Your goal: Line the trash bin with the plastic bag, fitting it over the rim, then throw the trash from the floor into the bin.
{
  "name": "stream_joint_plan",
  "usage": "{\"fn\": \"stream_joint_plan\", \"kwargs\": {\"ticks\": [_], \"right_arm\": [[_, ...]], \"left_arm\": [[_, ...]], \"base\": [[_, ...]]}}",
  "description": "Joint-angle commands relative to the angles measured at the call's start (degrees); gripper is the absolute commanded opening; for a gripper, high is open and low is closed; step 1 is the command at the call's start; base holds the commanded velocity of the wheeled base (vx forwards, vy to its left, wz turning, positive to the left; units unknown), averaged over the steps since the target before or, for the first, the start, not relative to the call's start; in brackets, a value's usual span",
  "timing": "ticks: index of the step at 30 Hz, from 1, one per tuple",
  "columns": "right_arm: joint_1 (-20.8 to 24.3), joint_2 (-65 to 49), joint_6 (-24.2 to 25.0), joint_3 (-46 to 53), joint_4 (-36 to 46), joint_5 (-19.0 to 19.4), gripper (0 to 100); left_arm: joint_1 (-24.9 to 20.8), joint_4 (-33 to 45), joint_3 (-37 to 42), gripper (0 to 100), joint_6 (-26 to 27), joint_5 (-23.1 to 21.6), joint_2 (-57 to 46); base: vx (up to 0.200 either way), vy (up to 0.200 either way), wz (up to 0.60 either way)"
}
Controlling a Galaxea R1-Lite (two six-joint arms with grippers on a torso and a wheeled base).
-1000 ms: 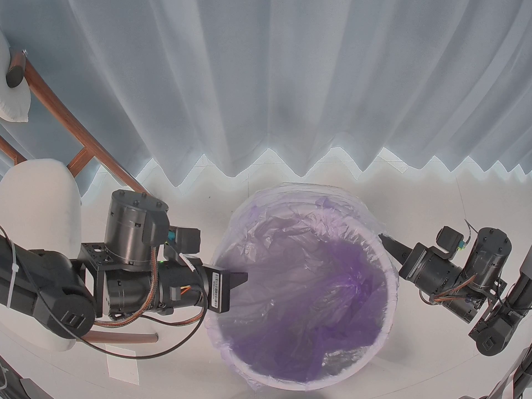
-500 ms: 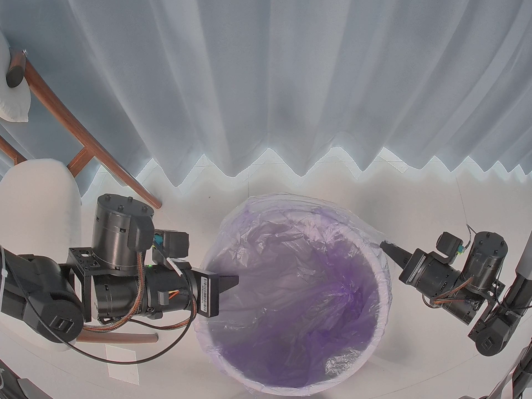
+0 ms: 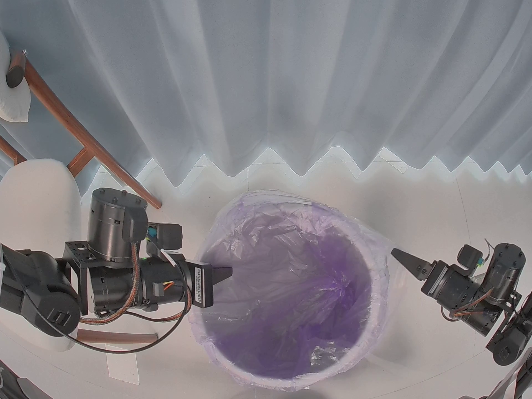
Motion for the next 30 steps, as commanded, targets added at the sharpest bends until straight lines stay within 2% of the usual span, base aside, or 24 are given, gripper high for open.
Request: {"fn": "stream_joint_plan", "kwargs": {"ticks": [1,6,10,11,12,13,14,16,17,19,21,22,23,25,30], "right_arm": [[-2.07,-7.79,0.1,2.1,-0.39,0.37,100],[2.24,-12.1,-7.64,2.1,0.75,3.1,100],[4.0,-12.72,-8.07,1.05,3.04,3.1,100],[4.79,-13.86,-7.99,-4.05,10.42,2.57,100],[4.79,-14.47,-8.07,-6.95,14.46,2.22,100],[4.79,-14.56,-8.16,-7.3,14.99,2.13,100],[5.23,-16.06,-8.69,-12.05,22.11,1.78,100],[7.16,-17.46,-9.92,-17.5,30.99,1.51,100],[7.42,-17.55,-10.1,-18.11,32.39,1.34,100],[9.88,-18.43,-12.03,-23.56,44.26,-1.03,100],[12.43,-18.69,-13.0,-27.87,50.76,-3.23,100],[12.61,-18.69,-13.0,-28.22,51.11,-3.41,100],[14.45,-18.69,-13.0,-32.0,55.6,-5.08,100],[16.12,-18.61,-12.91,-34.99,59.11,-6.22,100],[18.06,-18.61,-13.0,-37.01,63.59,-6.57,100]], "left_arm": [[1.17,0.22,-0.09,0,0.19,0.75,-0.17],[1.25,1.45,-0.88,0,2.38,3.48,0.18],[1.25,2.85,-2.02,0,2.65,5.06,0.27],[1.17,5.05,-4.84,0,3.35,8.13,0.45],[1.17,5.58,-5.72,0,3.88,8.75,0.45],[1.17,5.66,-5.8,0,3.96,8.75,0.45],[1.17,5.75,-6.51,0,5.02,8.93,0.45],[1.17,5.75,-6.68,0,6.6,8.93,0.53],[1.17,5.75,-6.68,0,6.87,8.93,0.53],[1.17,5.66,-6.68,0,9.24,9.1,0.53],[1.17,5.66,-6.68,0,10.82,9.1,0.53],[1.17,5.66,-6.68,0,10.91,9.1,0.53],[1.17,5.66,-6.68,0,11.96,9.45,0.53],[1.17,5.66,-6.68,0,12.67,10.24,0.53],[1.17,5.66,-6.68,0,12.84,10.68,1.24]], "base": [[0.0,0.0,0.0],[0.0,0.0,0.0],[0.0,0.0,0.0],[0.0,0.0,0.0],[0.0,0.0,0.0],[0.0,0.0,0.0],[0.0,0.0,0.0],[0.0,0.0,0.0],[0.0,0.0,0.0],[0.0,0.0,0.0],[0.0,0.0,0.0],[0.0,0.0,0.0],[0.0,0.0,0.0],[0.0,0.0,0.0],[0.0,0.0,0.0]]}}
